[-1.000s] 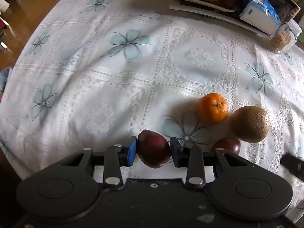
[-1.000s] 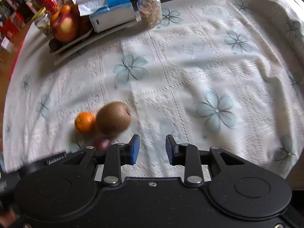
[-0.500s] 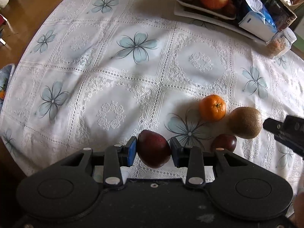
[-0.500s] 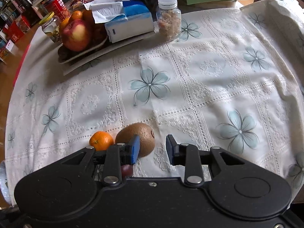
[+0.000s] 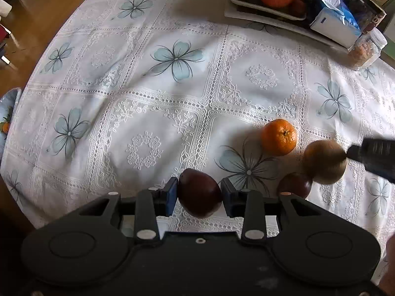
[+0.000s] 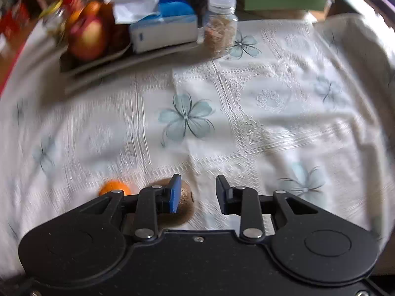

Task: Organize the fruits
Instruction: 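Close right gripper on the brown kiwi while left gripper holds the plum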

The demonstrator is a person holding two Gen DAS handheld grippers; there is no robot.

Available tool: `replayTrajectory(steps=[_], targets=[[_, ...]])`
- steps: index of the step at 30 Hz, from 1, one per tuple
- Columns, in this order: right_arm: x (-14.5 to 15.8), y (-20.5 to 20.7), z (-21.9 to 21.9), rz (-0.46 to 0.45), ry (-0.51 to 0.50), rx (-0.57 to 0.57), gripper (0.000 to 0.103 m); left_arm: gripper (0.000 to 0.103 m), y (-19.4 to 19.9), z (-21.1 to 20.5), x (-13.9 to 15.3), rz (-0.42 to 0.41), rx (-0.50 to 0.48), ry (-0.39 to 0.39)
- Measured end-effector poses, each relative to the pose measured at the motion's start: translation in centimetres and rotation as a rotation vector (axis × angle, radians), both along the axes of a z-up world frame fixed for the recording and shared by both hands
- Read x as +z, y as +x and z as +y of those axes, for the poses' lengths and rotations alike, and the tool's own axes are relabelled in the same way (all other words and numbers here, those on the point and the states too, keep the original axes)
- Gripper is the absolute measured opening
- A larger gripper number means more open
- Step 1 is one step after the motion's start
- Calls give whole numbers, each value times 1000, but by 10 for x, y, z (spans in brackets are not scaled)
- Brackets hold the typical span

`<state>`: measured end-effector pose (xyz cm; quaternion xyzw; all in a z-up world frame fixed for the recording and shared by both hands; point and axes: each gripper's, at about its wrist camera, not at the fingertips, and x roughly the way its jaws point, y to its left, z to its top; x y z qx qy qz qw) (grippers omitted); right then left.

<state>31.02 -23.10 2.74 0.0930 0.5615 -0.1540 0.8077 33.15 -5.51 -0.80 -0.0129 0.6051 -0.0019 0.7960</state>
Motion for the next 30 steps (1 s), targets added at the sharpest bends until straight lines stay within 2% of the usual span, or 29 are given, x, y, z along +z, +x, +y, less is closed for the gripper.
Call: replayTrajectory(steps=[2,4,7,9,14,19,25,30], targets=[[1,-5,5,29,-40,49,40,38,0,0,0,0,-2,-1],[0,-7,6,67,-30,79,40,38,0,-1,-1,4,-6,2],[-10,-8,1,150,82,98,40,38,0,-3,-4,8,-14,11],[-15,-9,-4,170,139,83,40,38,0,-3,-5,10,-18,13],[4,-15,-11,57,113,23,40,38,1,-3,-6,11,-19,17],[17,-11,-13,-35,188,-20,40,38,1,-2,-7,19,-16,15],[15,-1,-10,-80,179,-37,41,38,1,-1,-7,17,-11,18],[6,4,-6,-73,195,-40,41,38,0,-2,-7,20,-15,15]])
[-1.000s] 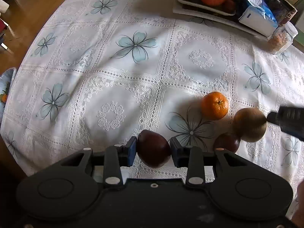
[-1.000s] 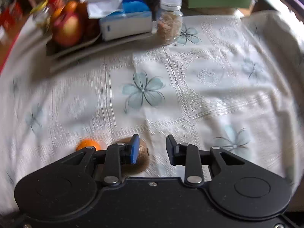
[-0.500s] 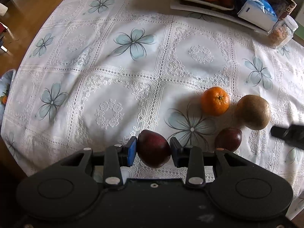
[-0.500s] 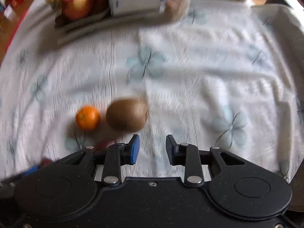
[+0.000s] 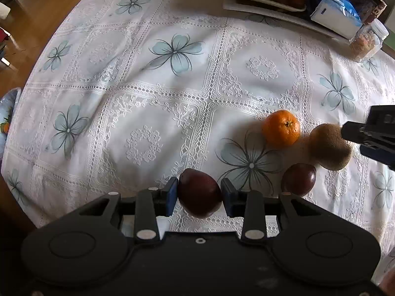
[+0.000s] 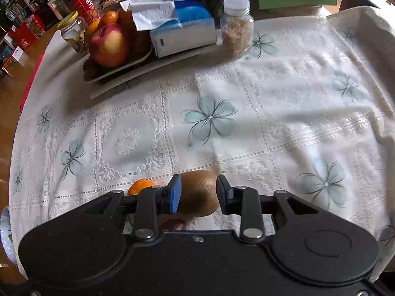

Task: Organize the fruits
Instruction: 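Close right gripper on the brown kiwi while left gripper holds the plum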

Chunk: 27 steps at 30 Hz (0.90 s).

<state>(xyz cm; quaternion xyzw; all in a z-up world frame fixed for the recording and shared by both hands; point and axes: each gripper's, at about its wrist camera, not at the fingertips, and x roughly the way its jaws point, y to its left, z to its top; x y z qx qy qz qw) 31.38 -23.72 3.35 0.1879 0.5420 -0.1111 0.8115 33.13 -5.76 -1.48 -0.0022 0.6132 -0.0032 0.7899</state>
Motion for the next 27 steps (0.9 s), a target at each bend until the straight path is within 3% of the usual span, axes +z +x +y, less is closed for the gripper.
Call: replayTrajectory(steps=[2,4,15,20,27], targets=[[-6,1,4,15,-12,1,42,38,0,0,0,0,0,-1],[-9,0,8,12,-29,8,50,38,0,0,0,0,2,-3],[-16,-5,32,-40,-153,78,57,38,-1,3,-2,6,18,3],[-24,-1,37,-25,-196,88,64,38,-1,3,-2,7,19,6],[-34,1,44,-8,-276,108,65,38,-1,3,-3,9,19,6]])
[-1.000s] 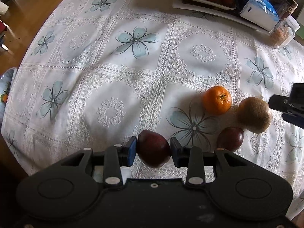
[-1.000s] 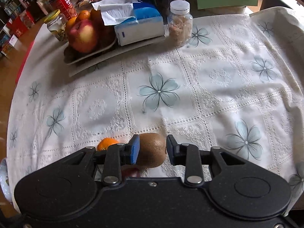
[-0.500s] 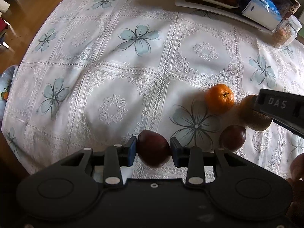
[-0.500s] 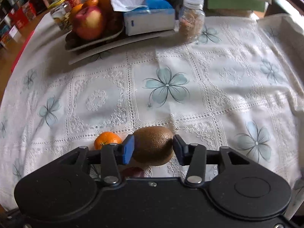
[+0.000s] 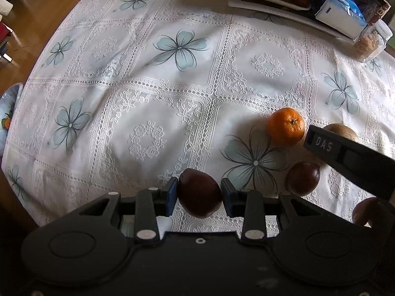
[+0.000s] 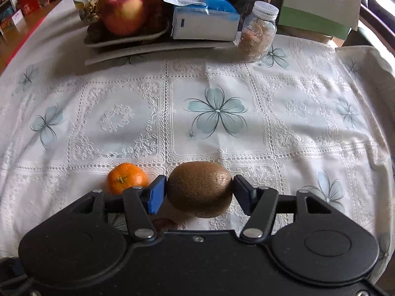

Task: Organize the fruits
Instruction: 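Lift and carry the plum in left gripper while right carries the kiwi over the tray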

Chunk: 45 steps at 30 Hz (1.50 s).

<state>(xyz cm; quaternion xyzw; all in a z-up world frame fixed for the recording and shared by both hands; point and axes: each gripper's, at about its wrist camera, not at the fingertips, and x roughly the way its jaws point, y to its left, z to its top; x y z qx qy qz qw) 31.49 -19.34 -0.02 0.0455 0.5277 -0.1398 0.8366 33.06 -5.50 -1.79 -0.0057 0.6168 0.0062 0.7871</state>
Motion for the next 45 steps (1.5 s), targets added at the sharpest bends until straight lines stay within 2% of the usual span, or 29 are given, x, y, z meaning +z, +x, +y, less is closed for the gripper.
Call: replayTrajectory(steps=[5,16,27,31,36,45], targets=[[-11,3,-7,40,57,-3,63,38,1,2,-1,6,6,-4],[-10,2,-21,54,151,-72,63,38,0,4,4,1,4,-23],[14,-16,-49,18,248,-153,63,38,-5,6,10,-27,-6,-23],[27,-30,-53,-9,264,-156,63,38,-12,7,16,-54,-16,-12],[46,-54,-53,-65,235,-122,63,38,-30,12,23,-85,-46,-5],[49,-131,-50,-106,223,-129,63,38,-89,17,24,-155,-112,10]])
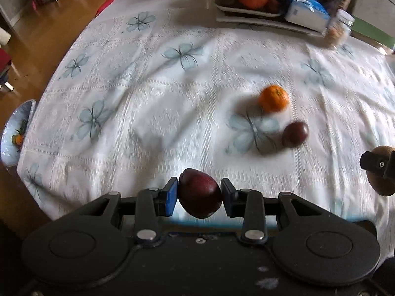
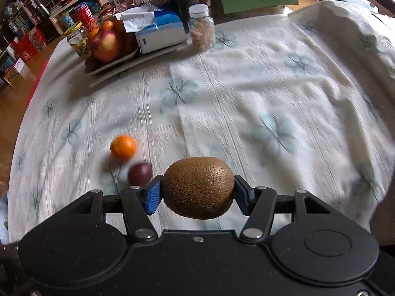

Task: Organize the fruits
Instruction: 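Lift and carry the plum in left gripper while right carries the kiwi over the tray, then lower the plum into the gold tray and open left gripper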

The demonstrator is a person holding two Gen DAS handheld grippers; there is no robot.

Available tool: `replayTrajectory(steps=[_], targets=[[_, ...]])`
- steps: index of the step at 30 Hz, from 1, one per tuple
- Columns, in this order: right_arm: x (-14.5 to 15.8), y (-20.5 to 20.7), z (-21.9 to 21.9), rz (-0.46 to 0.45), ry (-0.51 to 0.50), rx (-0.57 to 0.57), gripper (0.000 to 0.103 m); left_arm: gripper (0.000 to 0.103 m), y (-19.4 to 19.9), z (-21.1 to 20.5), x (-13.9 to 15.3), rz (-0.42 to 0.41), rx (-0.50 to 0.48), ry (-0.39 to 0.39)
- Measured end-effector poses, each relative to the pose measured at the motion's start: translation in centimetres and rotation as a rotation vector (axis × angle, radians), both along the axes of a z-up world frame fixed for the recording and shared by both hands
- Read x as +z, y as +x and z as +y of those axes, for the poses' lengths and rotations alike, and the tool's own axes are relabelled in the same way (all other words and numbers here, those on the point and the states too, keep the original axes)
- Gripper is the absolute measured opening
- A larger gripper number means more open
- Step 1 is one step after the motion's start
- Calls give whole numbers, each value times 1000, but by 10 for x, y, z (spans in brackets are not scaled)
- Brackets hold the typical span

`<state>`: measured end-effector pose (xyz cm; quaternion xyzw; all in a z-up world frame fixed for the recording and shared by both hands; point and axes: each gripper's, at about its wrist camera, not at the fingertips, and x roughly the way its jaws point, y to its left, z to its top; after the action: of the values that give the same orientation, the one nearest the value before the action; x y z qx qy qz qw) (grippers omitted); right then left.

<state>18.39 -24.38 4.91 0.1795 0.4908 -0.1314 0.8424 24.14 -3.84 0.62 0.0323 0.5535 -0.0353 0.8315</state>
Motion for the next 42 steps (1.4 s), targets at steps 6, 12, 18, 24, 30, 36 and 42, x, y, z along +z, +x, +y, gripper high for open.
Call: replayTrajectory(steps=[6,12,18,24,30,36,42], targets=[[3,-50,10,-28,-11,36,63,38,-47,4,-4,-21,-47,-32],[1,-88,21,-37,18,57,63,38,-88,14,-4,-64,-57,-52],[-2,-114,28,-40,18,50,63,38,-124,23,-11,-68,-44,-72],[2,-136,22,-75,25,13,63,37,-153,22,-7,-112,-84,-119],[4,-147,19,-93,22,-2,63,37,-180,7,-7,-118,-195,-160],[1,-143,24,-82,21,16,63,37,-188,-5,-17,-50,-264,-181],[-1,-141,33,-74,7,49,63,38,-188,-7,-16,-65,-260,-177]])
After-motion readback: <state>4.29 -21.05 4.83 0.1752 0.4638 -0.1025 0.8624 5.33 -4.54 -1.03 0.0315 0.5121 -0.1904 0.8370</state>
